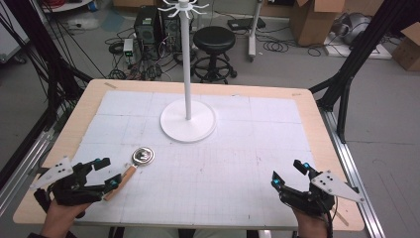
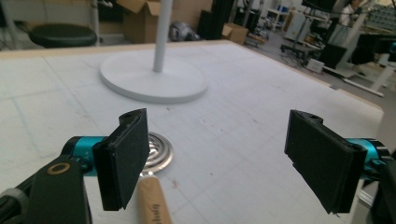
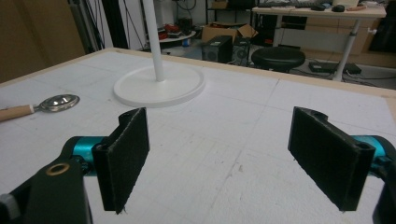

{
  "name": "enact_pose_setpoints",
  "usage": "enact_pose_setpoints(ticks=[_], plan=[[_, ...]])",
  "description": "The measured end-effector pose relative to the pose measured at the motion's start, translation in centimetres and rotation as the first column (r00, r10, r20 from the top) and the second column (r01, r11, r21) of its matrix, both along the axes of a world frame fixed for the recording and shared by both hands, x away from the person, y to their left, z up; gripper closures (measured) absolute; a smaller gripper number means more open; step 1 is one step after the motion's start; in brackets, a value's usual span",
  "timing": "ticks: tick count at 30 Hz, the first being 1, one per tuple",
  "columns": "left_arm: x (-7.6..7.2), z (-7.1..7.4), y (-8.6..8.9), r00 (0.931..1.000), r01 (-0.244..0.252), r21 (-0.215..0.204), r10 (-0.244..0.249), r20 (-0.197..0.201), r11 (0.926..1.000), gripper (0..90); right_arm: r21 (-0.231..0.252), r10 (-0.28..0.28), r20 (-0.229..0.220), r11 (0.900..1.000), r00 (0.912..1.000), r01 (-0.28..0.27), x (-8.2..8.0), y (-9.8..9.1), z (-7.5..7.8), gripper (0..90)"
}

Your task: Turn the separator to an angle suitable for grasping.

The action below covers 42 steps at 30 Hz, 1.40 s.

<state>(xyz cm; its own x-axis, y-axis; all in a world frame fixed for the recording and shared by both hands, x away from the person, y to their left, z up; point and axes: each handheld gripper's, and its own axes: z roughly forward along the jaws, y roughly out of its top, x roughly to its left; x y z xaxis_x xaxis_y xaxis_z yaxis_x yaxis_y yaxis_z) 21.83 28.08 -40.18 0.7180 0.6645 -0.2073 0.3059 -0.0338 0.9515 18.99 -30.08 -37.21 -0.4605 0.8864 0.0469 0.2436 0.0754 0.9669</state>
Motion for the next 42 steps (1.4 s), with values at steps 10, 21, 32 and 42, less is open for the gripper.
enact_pose_setpoints(ticks=[10, 21, 32, 42], plan=[[0.2, -1.4, -2.6, 0.9717, 0.19, 0.185, -0.158, -0.176, 0.9643, 80.9, -0.002, 0.0, -0.017, 1.0, 0.9999, 0.0, 0.3, 0.0, -0.3, 19.2], [0.8, -3.2, -2.6, 0.9365, 0.214, 0.299, -0.109, -0.334, 0.93, 89.5, -0.004, -0.004, -0.019, 1.0, 0.9998, 0.004, 0.4, -0.1, -0.4, 19.2], [1.4, -3.5, -0.7, 0.9264, 0.051, 0.398, 0.106, -0.362, 0.9161, 88.7, -0.003, -0.004, -0.025, 1.0, 0.9997, 0.004, 0.4, -0.1, -0.4, 19.3], [3.0, -3.4, 0.7, 0.9026, -0.134, 0.388, 0.274, -0.332, 0.9118, 87.4, -0.006, 0.0, -0.031, 1.0, 0.9995, 0.0, 0.4, -0.1, -0.5, 19.3]])
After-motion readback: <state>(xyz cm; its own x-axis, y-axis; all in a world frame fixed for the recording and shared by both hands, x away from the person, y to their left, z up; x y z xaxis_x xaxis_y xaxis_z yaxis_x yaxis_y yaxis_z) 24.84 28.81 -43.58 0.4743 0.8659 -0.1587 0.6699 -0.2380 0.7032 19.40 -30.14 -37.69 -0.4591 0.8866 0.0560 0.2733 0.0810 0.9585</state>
